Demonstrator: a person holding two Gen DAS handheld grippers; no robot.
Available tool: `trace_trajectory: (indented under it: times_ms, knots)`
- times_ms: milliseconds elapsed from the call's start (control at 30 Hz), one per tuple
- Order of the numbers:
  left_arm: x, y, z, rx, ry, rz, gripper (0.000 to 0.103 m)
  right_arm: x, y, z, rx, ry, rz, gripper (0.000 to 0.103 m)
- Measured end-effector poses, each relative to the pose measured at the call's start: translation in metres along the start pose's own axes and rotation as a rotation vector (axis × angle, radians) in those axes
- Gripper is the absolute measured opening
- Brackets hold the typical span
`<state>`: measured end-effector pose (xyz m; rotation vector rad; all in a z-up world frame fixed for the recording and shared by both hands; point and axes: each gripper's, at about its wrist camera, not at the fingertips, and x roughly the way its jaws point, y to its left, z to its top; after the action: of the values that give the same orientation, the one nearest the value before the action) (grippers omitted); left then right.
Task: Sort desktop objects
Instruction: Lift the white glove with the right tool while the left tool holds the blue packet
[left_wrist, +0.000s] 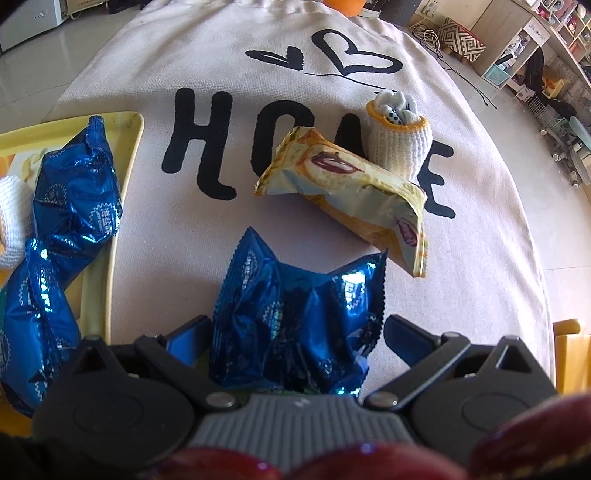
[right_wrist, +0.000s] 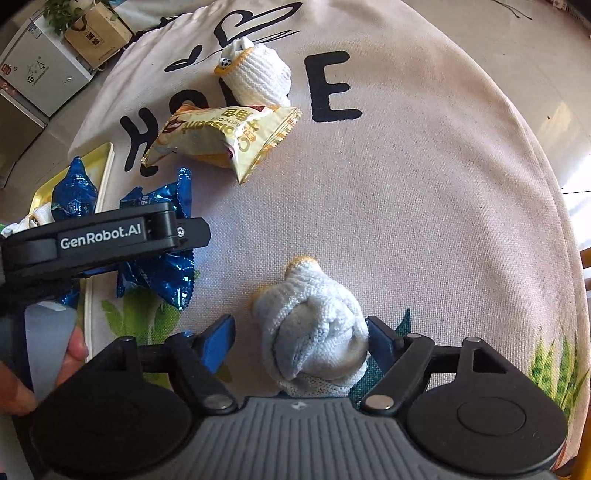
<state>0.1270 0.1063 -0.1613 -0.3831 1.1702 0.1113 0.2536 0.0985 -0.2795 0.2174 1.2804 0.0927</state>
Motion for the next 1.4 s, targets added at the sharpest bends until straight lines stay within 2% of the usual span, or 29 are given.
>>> trace_trajectory:
  times_ms: [300, 800, 833, 900, 1000, 1100, 1400]
  knots:
    - [-0.002, -0.006, -0.002, 0.020, -0.005, 0.032, 0.103, 0.002, 0.003, 0.000, -0.014, -0.003, -0.014, 0.080]
    - [-0.007, -0.005, -0.009, 0.019, -0.029, 0.039, 0.100, 0.000, 0.002, 0.003, -0.012, -0.017, -0.024, 0.079]
    - [-0.008, -0.004, -0.010, 0.021, -0.035, 0.043, 0.099, -0.001, 0.003, 0.003, -0.017, -0.022, -0.023, 0.079]
    - [-0.011, -0.004, -0.011, 0.023, -0.049, 0.038, 0.092, -0.002, 0.004, 0.002, -0.029, -0.027, -0.018, 0.066]
    - [-0.013, 0.000, -0.012, -0.015, -0.053, -0.001, 0.086, -0.003, 0.005, 0.004, -0.031, -0.040, -0.025, 0.056]
    - [-0.019, -0.002, -0.005, -0.043, -0.069, -0.022, 0.079, -0.007, 0.001, 0.005, -0.006, -0.056, -0.004, 0.053]
    - [-0.032, 0.005, 0.004, -0.094, -0.105, -0.056, 0.079, -0.020, 0.005, 0.010, 0.015, -0.113, 0.052, 0.052]
